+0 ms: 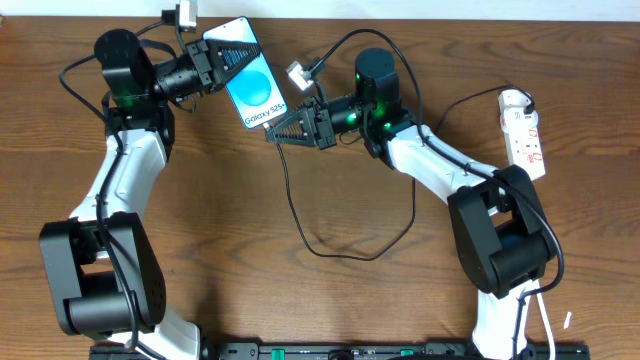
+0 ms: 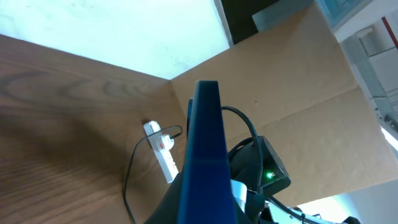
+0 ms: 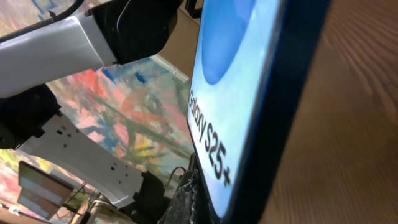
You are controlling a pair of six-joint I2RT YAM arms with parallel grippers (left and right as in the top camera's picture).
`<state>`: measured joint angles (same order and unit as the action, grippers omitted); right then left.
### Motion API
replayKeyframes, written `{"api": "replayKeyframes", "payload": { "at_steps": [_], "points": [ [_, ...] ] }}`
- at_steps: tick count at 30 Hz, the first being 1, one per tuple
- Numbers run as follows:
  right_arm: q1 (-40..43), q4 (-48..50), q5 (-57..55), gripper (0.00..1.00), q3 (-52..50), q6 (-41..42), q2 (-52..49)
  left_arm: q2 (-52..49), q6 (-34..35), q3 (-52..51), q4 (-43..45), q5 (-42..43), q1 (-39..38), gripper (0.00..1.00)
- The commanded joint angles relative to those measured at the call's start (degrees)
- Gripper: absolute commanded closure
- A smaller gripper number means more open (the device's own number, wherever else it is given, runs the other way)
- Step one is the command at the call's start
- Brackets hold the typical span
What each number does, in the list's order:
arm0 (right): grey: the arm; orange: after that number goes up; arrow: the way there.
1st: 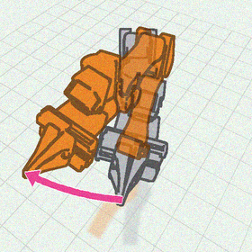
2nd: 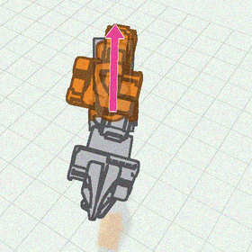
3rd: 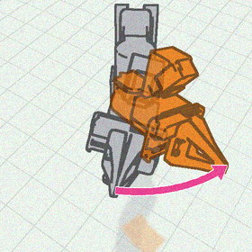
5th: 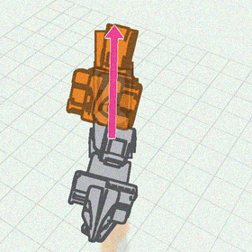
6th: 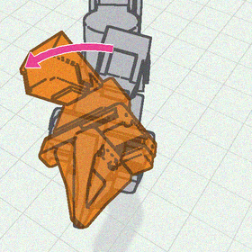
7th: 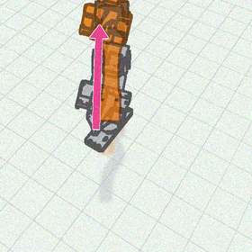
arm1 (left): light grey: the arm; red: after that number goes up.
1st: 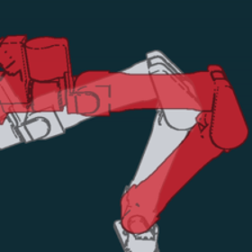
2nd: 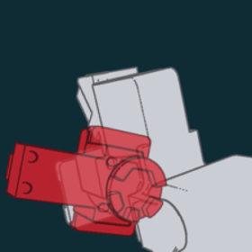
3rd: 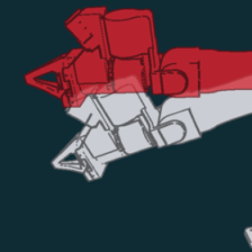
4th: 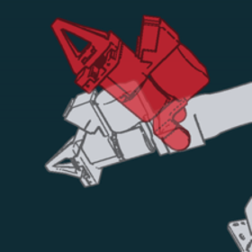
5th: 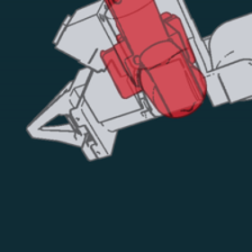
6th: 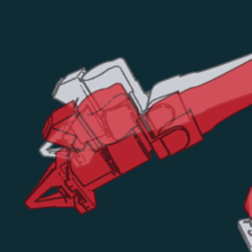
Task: Plug charger to phone and switch on socket
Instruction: 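Align and push the connector into the phone's bottom port with the right gripper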
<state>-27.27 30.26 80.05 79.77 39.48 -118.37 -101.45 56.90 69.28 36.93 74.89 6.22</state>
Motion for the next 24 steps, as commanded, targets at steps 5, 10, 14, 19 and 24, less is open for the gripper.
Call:
{"api": "replayKeyframes", "payload": {
  "at_steps": [5, 10, 14, 19, 24],
  "points": [
    [1.8, 0.2, -0.6, 0.99, 0.4, 0.3, 0.0, 1.4, -0.8, 1.5, 1.8, 1.0, -0.1, 0.92],
    [1.7, 0.2, -0.6, 0.99, 0.4, 0.3, 0.0, 1.4, -0.8, 1.5, 1.8, 1.0, -0.2, 0.93],
    [1.7, 0.2, -1.1, 0.99, 0.4, 0.4, 0.0, 1.4, -0.8, 1.5, 1.8, 1.0, -0.2, 0.93],
    [1.7, 1.1, -1.7, 0.99, 0.4, 2.8, 0.0, 1.4, -0.8, 1.5, 1.8, 1.0, -0.2, 0.92],
    [1.7, 4.3, -2.1, 0.99, 0.4, 7.5, 0.0, 1.4, -0.8, 1.5, 1.8, 1.0, -0.2, 0.93]
  ]
}}
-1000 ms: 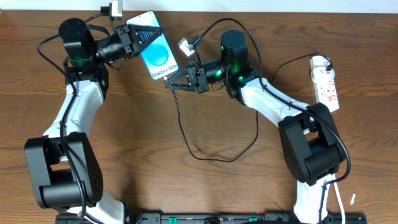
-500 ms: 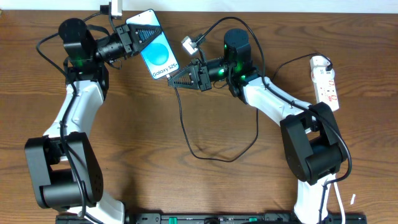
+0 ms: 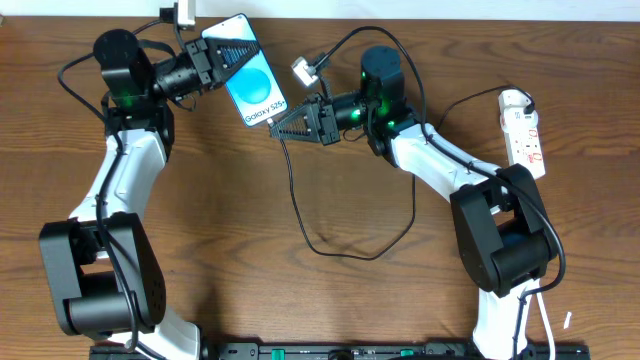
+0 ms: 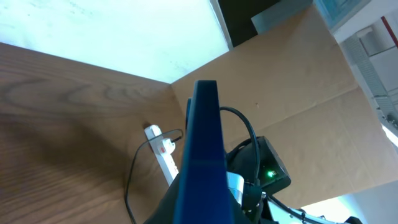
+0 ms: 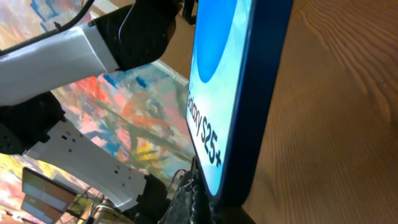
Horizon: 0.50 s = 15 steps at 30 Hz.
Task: Plug charger to phone and switch on socket
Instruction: 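Align and push the connector into the phone's bottom port with the right gripper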
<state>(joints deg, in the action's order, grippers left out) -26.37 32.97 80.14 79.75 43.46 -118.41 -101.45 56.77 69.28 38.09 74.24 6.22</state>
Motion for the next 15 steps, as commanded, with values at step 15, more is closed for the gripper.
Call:
{"api": "replayKeyframes", "payload": {
  "at_steps": [15],
  "points": [
    [0.0, 2.4, -5.7, 0.99, 0.4, 8.4, 0.1, 1.4, -0.6, 1.5, 0.6, 1.7, -0.2, 0.93]
  ]
}}
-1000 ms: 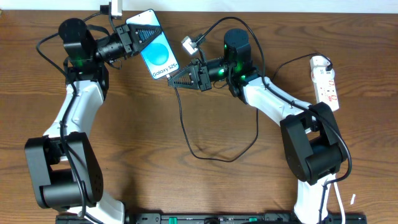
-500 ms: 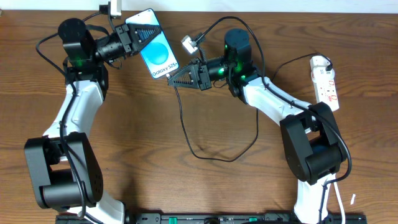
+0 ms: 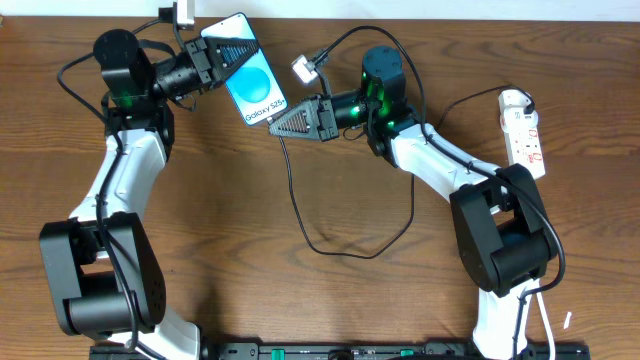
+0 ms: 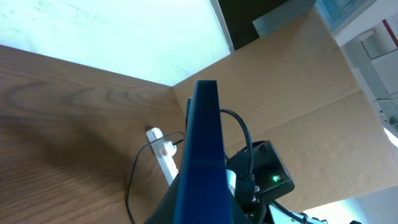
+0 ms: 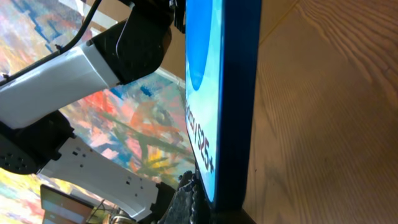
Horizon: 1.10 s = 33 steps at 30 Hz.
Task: Plug charger to phone and switch on socket
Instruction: 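Align and push the connector into the phone's bottom port with the right gripper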
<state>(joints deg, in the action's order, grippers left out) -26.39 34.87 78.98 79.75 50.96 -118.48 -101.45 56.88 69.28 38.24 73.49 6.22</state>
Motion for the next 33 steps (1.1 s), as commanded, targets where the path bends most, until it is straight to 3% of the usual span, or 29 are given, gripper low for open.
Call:
{"api": "replayKeyframes", "payload": {
  "at_steps": [1, 33],
  "points": [
    [0.0, 0.5, -4.6, 0.99, 0.4, 0.9, 0.1, 1.4, -0.7, 1.5, 0.5, 2.4, -0.2, 0.93],
    [0.1, 4.8, -8.0, 0.99, 0.4, 1.6, 0.1, 1.4, -3.8, 1.5, 0.5, 8.4, -0.2, 0.93]
  ]
}}
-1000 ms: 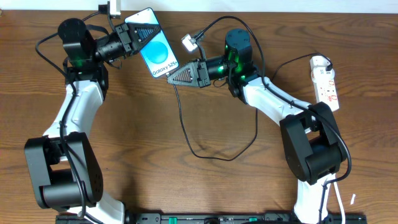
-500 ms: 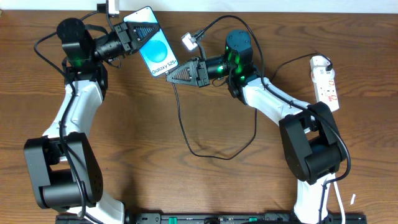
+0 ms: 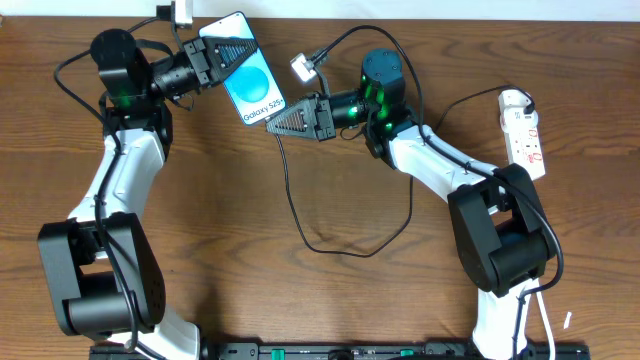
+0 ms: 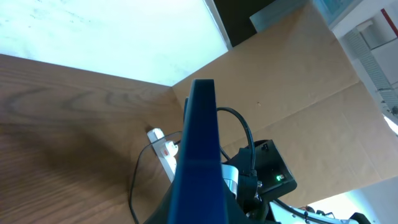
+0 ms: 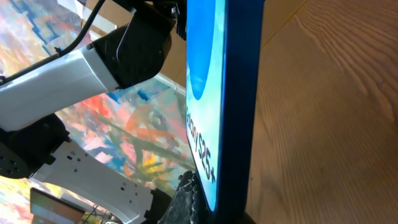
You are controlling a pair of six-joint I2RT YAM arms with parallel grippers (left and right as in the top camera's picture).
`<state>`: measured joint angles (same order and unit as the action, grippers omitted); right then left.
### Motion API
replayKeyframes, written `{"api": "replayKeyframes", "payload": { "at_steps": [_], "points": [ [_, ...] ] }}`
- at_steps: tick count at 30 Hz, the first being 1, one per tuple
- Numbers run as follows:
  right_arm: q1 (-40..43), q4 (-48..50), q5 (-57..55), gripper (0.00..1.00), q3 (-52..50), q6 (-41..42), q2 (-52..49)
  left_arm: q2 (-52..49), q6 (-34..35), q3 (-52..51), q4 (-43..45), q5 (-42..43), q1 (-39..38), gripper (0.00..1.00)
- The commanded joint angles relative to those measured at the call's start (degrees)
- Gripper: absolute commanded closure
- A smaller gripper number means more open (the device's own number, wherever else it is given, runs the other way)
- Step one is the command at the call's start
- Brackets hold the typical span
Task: Plug charger to phone and switch on socket
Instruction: 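Align and push the connector into the phone's bottom port with the right gripper, then open the right gripper and pull it back from the phone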
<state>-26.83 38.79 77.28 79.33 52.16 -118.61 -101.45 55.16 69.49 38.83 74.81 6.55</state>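
Note:
The phone [image 3: 255, 85], blue-edged with a lit "Galaxy S25+" screen, is held at the far left, and my left gripper [image 3: 213, 58] is shut on its upper end. My right gripper [image 3: 275, 122] is shut on the charger plug at the phone's lower end. The plug is hidden between the fingers. A black cable [image 3: 293, 205] drops from it and loops across the table. The left wrist view shows the phone [image 4: 199, 143] edge-on. In the right wrist view the phone [image 5: 214, 93] stands just beside the ribbed fingers [image 5: 186, 202]. The white power strip [image 3: 524, 130] lies at the far right.
A white adapter block [image 3: 300, 68] on the cable sits just behind the right gripper. Another small white piece [image 3: 180, 12] lies at the table's back edge. A cardboard wall [image 4: 298, 93] stands behind the table. The left arm [image 5: 81, 68] fills the right wrist view's background.
The phone has shifted slightly up and left. It looks a little more edge-on in the right wrist view. Both grippers keep their holds.
First my right gripper sat lower right of the phone's lower end, seeing the screen at a slant. It then stood farther up and turned, and the phone's edge swung toward the camera. Now it lines up with the lower end. The left gripper held the phone throughout.

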Motion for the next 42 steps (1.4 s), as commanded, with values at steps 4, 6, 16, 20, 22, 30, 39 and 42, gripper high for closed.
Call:
{"api": "replayKeyframes", "payload": {
  "at_steps": [4, 6, 16, 20, 22, 30, 39, 42],
  "points": [
    [0.5, 0.9, -6.4, 0.99, 0.9, 0.3, 0.3, 1.4, -2.0, 1.2, -0.1, 7.3, -0.5, 0.92],
    [0.5, 0.9, -6.8, 0.99, 0.9, 0.3, 0.3, 1.4, -2.7, 1.2, -0.1, 8.0, -0.5, 0.92],
    [0.5, 0.9, -8.5, 0.99, 0.9, 1.2, 0.3, 1.4, -3.7, 1.2, -0.1, 9.9, -0.5, 0.93],
    [0.5, 0.9, -8.6, 0.99, 0.9, 1.2, 0.3, 1.4, -3.7, 1.2, -0.1, 10.1, -0.5, 0.92],
    [0.5, 0.9, -8.6, 0.99, 0.9, 1.2, 0.3, 1.4, -3.7, 1.2, -0.1, 10.1, -0.5, 0.93],
    [0.5, 0.9, -8.4, 0.77, 0.9, 0.7, 0.3, 1.4, -4.2, 1.2, -0.1, 9.7, -0.5, 0.93],
    [0.6, 0.9, -6.6, 0.24, 0.9, -1.0, 0.3, 1.4, -4.1, 1.2, -0.1, 8.1, -0.5, 0.93],
    [0.8, 0.9, -6.6, 0.16, 0.9, -1.7, 0.3, 1.4, -4.2, 1.2, -0.1, 8.1, 0.0, 0.93]
  ]
}}
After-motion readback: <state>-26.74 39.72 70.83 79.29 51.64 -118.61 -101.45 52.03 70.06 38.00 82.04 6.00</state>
